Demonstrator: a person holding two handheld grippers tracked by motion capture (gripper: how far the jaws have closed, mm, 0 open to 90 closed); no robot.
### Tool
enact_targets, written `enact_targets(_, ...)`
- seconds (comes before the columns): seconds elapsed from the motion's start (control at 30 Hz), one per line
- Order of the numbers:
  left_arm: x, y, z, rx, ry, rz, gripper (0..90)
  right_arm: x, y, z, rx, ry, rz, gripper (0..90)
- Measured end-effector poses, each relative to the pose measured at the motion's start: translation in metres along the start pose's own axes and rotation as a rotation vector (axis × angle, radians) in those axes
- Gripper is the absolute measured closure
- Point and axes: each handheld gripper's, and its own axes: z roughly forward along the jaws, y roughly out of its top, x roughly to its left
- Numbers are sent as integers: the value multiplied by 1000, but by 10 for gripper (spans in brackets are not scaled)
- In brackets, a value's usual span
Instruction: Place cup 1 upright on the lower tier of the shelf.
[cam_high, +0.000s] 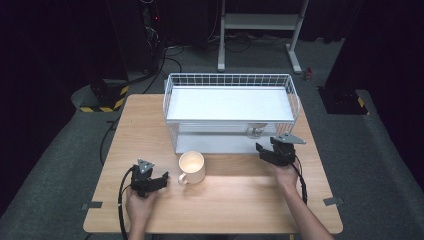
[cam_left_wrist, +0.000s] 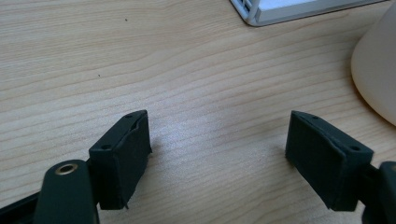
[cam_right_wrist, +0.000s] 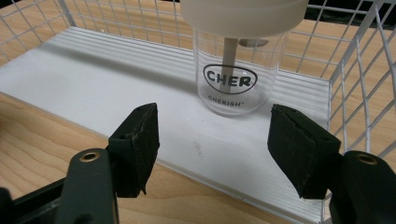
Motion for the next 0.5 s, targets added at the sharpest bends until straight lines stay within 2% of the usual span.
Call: enact_targets(0.5,0,0,0,-1,0,1,224,-2,-5,-12,-26,10,9,335)
